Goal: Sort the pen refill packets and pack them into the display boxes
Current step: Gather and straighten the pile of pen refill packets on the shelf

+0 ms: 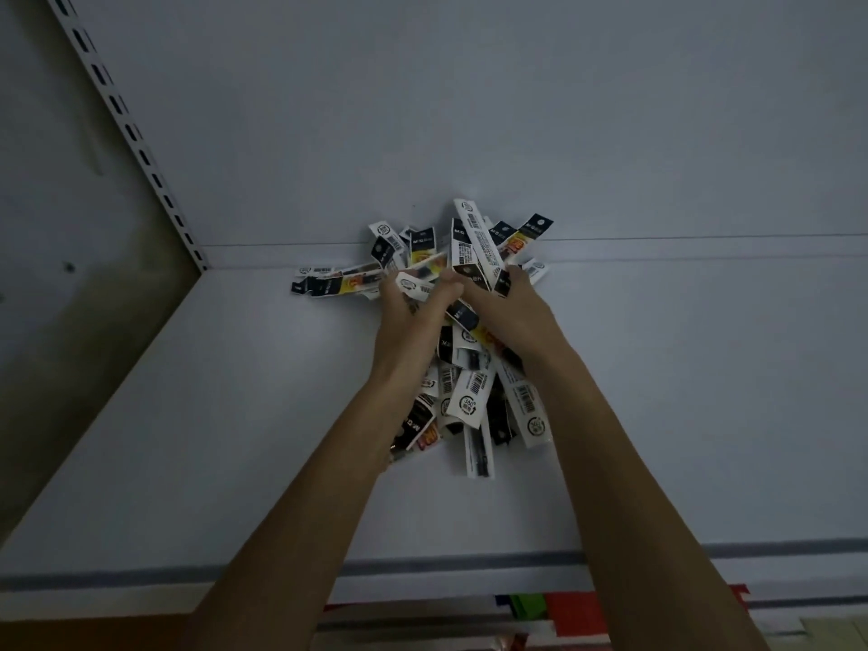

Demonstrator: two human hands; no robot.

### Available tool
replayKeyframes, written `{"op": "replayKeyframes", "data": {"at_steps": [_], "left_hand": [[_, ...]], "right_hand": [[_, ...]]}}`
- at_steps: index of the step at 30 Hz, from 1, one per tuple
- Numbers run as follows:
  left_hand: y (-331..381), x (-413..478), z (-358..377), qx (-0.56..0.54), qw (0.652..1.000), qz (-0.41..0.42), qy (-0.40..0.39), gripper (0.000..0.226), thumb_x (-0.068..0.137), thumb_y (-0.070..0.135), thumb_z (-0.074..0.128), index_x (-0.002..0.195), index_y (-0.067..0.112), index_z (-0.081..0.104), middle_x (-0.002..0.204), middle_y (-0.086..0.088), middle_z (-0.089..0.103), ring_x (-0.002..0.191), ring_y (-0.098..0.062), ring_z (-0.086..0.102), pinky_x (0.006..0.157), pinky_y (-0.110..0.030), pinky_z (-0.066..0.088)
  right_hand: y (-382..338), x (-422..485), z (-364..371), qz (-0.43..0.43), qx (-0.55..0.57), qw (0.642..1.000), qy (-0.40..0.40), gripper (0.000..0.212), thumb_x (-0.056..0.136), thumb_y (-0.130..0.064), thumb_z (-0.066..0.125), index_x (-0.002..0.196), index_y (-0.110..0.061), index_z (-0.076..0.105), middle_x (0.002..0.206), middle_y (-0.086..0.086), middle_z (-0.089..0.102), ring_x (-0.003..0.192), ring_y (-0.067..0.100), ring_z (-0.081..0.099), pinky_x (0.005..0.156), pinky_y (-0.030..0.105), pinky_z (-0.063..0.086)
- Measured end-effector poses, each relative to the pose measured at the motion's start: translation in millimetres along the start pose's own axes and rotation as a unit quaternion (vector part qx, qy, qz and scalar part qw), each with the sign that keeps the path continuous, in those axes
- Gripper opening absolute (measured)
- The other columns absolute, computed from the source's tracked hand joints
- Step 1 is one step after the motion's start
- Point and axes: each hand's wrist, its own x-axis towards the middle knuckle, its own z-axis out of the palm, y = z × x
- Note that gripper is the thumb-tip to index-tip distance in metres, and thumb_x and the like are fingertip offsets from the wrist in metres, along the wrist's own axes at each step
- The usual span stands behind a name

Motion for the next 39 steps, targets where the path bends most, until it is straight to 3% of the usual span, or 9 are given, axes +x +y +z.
{"op": "replayKeyframes", "data": {"at_steps": [7,10,13,17,23,28,32,36,39], "left_hand": [[-2.8,-1.7,-20.2,-0.113,0.991,-0.061,-0.049,0.034,0.085,0.042,0.054,0.113,0.024,0.060,0.103,-0.007,0.070,0.090,-0.022,0.069,0.076,-0.039,0.055],[-9.3,2.7,-34.8,0.100,0.995,0.028,-0.012,0.023,0.093,0.037,0.045,0.101,0.021,0.060,0.099,-0.013,0.066,0.083,-0.025,0.064,0.074,-0.038,0.052],[-11.0,9.8,-43.0,0.236,0.958,0.159,0.035,0.025,0.098,0.025,0.041,0.098,0.011,0.062,0.087,-0.016,0.064,0.071,-0.023,0.057,0.059,-0.027,0.040],[-2.8,26.5,-45.5,0.236,0.952,0.164,0.106,0.028,0.097,0.021,0.043,0.090,0.004,0.064,0.081,-0.012,0.058,0.073,-0.017,0.050,0.057,-0.025,0.034],[-2.9,5.4,-41.9,0.257,0.959,0.115,0.043,0.012,0.095,0.024,0.049,0.096,0.014,0.056,0.078,0.007,0.052,0.056,-0.004,0.047,0.040,-0.009,0.036],[-15.6,-33.2,-51.7,0.365,0.922,0.122,-0.027,0.025,0.086,0.042,0.058,0.081,0.018,0.056,0.088,-0.002,0.059,0.067,-0.014,0.058,0.052,-0.023,0.041],[-25.5,-34.3,-55.1,0.419,0.883,0.202,-0.054,0.049,0.080,0.052,0.058,0.117,0.024,0.042,0.108,0.006,0.055,0.095,-0.014,0.053,0.081,-0.035,0.047],[-25.8,-20.3,-53.8,0.380,0.890,0.176,-0.182,0.062,0.072,0.051,0.066,0.119,0.033,0.029,0.113,0.006,0.053,0.101,-0.013,0.053,0.086,-0.037,0.049],[-19.1,-17.2,-58.0,0.328,0.907,0.155,-0.214,0.055,0.071,0.044,0.072,0.111,0.033,0.037,0.107,0.011,0.057,0.089,-0.002,0.057,0.075,-0.022,0.048]], "right_hand": [[-3.5,3.5,-5.6,-0.068,-0.046,0.996,0.028,0.072,0.068,-0.057,0.070,0.125,-0.020,0.046,0.114,-0.002,0.061,0.102,0.018,0.058,0.088,0.034,0.048],[-2.0,2.3,-6.8,-0.084,-0.127,0.985,0.085,0.053,0.086,-0.057,0.049,0.118,-0.015,0.050,0.112,0.008,0.059,0.099,0.025,0.055,0.077,0.031,0.044],[-4.9,-5.5,-20.5,-0.046,-0.040,0.998,0.020,0.066,0.087,-0.065,0.035,0.134,-0.019,0.040,0.130,0.004,0.051,0.109,0.022,0.050,0.083,0.032,0.040],[-1.4,-22.7,-29.9,-0.081,-0.054,0.991,-0.091,0.098,0.067,-0.058,0.070,0.144,-0.029,0.018,0.142,-0.004,0.039,0.126,0.019,0.042,0.102,0.036,0.034],[16.0,2.0,-12.6,-0.043,-0.092,0.988,0.118,0.039,0.092,-0.043,0.048,0.111,-0.009,0.051,0.107,0.008,0.060,0.084,0.019,0.051,0.074,0.030,0.040],[4.1,18.1,0.5,0.029,-0.057,0.986,0.155,0.071,0.090,-0.061,0.032,0.138,-0.010,0.032,0.136,0.018,0.042,0.125,0.034,0.040,0.102,0.049,0.034],[-14.6,14.9,8.0,0.006,-0.084,0.996,0.040,0.119,0.051,-0.093,0.041,0.145,-0.026,0.014,0.147,0.017,0.029,0.133,0.039,0.030,0.105,0.056,0.031],[-14.5,13.4,16.7,-0.027,-0.275,0.961,-0.014,0.115,0.063,-0.068,0.066,0.147,-0.025,0.000,0.149,0.020,0.019,0.133,0.042,0.027,0.104,0.053,0.032],[-13.8,18.2,16.2,-0.036,-0.227,0.973,-0.009,0.104,0.062,-0.051,0.074,0.143,-0.023,0.014,0.134,0.019,0.037,0.121,0.041,0.041,0.098,0.049,0.040]]}}
